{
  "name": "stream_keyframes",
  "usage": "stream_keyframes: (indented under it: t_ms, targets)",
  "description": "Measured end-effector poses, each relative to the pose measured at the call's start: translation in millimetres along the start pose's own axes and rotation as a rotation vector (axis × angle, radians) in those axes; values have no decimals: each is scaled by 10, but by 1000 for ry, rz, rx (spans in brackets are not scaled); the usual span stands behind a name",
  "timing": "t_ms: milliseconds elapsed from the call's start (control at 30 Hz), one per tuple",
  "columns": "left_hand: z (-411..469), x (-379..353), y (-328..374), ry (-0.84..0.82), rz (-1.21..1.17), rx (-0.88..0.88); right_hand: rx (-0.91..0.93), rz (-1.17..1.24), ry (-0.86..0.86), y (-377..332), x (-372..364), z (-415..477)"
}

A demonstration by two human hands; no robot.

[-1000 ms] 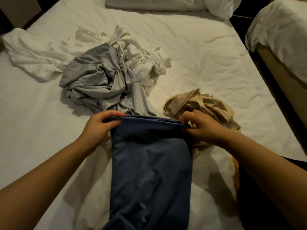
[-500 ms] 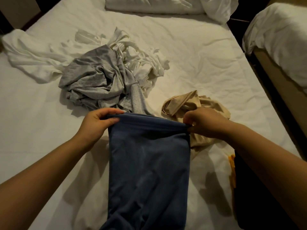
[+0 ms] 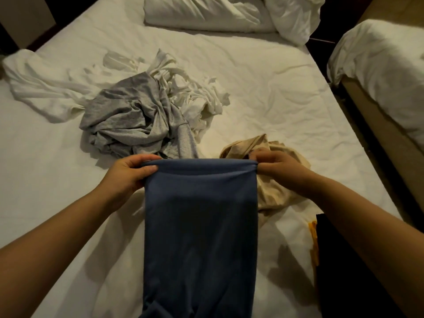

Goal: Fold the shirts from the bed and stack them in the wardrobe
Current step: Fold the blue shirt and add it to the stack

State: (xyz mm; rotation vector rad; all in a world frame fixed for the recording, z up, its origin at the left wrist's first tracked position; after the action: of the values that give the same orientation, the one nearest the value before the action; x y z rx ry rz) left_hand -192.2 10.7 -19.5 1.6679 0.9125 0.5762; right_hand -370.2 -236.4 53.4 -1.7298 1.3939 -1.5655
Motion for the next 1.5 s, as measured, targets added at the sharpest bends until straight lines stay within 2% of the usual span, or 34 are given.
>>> stream_keyframes:
  t_ms: [67, 133, 233, 300, 433, 500, 567, 633, 733, 833, 933, 1100, 1233, 1300, 1433, 1500]
  targets:
    - [52, -10, 5, 1, -92, 49, 12, 262, -19, -64, -41, 15]
    - [115, -2, 17, 22, -165, 80, -45, 367, -96, -47, -41, 73]
    - [186, 31, 32, 2, -140, 119, -254, -12, -264, 61, 73, 188]
    - [213, 44, 23, -33, -66, 143, -354, -138, -330, 105, 161, 250]
    - [261, 63, -24, -10, -75, 178, -312, -166, -300, 57, 173, 300]
    - [254, 57, -74, -72, -94, 217, -241, -99, -212, 90, 126, 346]
    - [220, 17, -141, -177, -105, 271, -246, -7, -178, 154, 90, 367]
    - [190, -8, -183, -209, -99, 289, -299, -34, -266, 216, 52, 348]
    - [179, -30, -205, -160, -108, 276, -348, -156, -388, 325, -13, 294]
    - [165, -63, -254, -70, -66, 248, -287, -227, -299, 375, -66, 276]
    - [150, -103, -277, -2, -35, 227, -257, -148, -171, 379, -60, 263]
    - [135, -207, -206, -59, -98, 252, -260, 91, -183, 315, -45, 210]
    - [162, -270, -170, -47, -110, 274, -260, 178, -138, 269, -48, 214]
    - [188, -253, -159, 34, -166, 270, -282, 161, -60, 265, -16, 225]
    - [247, -178, -169, 192, -233, 221, -207, -101, 136, 297, 22, 280]
    - [283, -177, -212, 217, -237, 207, -241, -45, 119, 321, -21, 303]
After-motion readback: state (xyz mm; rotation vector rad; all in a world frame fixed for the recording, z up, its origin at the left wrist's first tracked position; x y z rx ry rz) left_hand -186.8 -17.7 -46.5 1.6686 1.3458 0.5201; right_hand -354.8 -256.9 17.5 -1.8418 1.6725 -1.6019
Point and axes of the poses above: each hand's wrist, its own z-axis towards the middle knuckle, its own x-axis out of the back of the hand, y = z × x, the point moved 1 cm from there along z, towards the middle knuckle, and after that the axes turned 1 degree about x, right-handed, at the moved point
